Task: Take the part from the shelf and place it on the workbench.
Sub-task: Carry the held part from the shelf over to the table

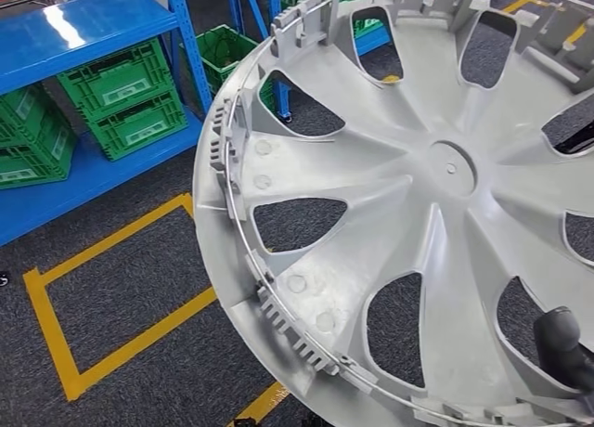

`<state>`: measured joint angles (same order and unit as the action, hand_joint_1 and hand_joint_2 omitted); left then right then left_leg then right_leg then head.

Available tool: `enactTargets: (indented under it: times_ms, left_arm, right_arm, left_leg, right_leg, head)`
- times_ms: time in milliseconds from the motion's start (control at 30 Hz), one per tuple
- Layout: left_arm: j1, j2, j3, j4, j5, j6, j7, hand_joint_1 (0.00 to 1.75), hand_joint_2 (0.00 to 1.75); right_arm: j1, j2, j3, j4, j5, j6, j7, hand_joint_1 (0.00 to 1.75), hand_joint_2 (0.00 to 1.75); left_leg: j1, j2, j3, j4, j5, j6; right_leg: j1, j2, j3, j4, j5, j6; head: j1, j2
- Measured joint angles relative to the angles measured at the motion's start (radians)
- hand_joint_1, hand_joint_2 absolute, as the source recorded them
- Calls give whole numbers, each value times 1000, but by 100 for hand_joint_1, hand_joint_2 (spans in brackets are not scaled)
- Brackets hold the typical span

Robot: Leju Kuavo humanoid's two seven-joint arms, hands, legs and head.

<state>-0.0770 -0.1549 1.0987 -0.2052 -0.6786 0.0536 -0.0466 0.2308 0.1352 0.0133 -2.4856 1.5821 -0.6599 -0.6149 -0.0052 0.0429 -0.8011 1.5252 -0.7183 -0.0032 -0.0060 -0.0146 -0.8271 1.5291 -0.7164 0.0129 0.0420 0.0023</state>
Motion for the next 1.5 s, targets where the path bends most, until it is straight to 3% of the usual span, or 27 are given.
enactTargets:
  times_ms: [167,300,700,867,1500]
  left_arm:
    - [0,0,-2,0,-14,-8,0,0,175]
    - [0,0,-5,0,-22,-14,0,0,175]
    - [0,0,-27,0,-60,7,-10,0,175]
    - [0,1,-32,0,-67,9,-11,0,175]
    - [0,2,-33,0,-70,2,-8,0,175]
  right_arm:
    - [-2,3,-7,-8,3,0,-17,175,175]
    - [-3,6,-10,-10,3,0,-22,175,175]
    - [-11,11,-12,-11,2,0,-30,175,175]
    - [-22,16,-13,-11,-1,0,-39,175,175]
    - [-25,20,-13,-11,-1,0,-39,175,175]
  left_leg:
    - [0,0,2,-19,7,-1]
    - [0,0,20,-63,26,0]
    - [0,0,135,-298,132,4]
    - [0,0,167,-361,163,6]
    - [0,0,179,-398,186,7]
  right_leg:
    - [0,0,2,-18,6,0]
    - [1,0,21,-63,25,3]
    - [1,0,141,-298,132,6]
    - [1,0,174,-363,163,9]
    - [1,0,189,-403,187,10]
  head:
    - [0,0]
    - [0,0]
    - [1,0]
    - [1,0]
    - [1,0]
